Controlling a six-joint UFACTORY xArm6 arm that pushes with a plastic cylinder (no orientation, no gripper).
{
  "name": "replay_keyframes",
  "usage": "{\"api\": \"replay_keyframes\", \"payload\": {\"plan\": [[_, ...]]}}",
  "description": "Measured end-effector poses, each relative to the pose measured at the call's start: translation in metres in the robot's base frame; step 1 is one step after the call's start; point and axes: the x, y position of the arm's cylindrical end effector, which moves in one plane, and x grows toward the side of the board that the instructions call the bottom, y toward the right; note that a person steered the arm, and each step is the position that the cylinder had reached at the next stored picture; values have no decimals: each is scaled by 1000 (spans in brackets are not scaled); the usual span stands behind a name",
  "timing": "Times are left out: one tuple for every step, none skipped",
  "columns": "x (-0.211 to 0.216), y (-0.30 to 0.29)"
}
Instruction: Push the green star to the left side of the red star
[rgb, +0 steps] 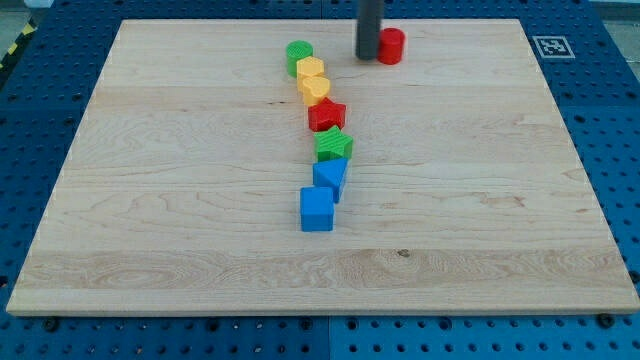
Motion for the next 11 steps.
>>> {"api": "replay_keyframes", "payload": {"plan": [[57, 16], [110, 16], [153, 16], [183, 14], [213, 9], [196, -21], [180, -59], [169, -96], [148, -128], [132, -146], [127, -154]]}}
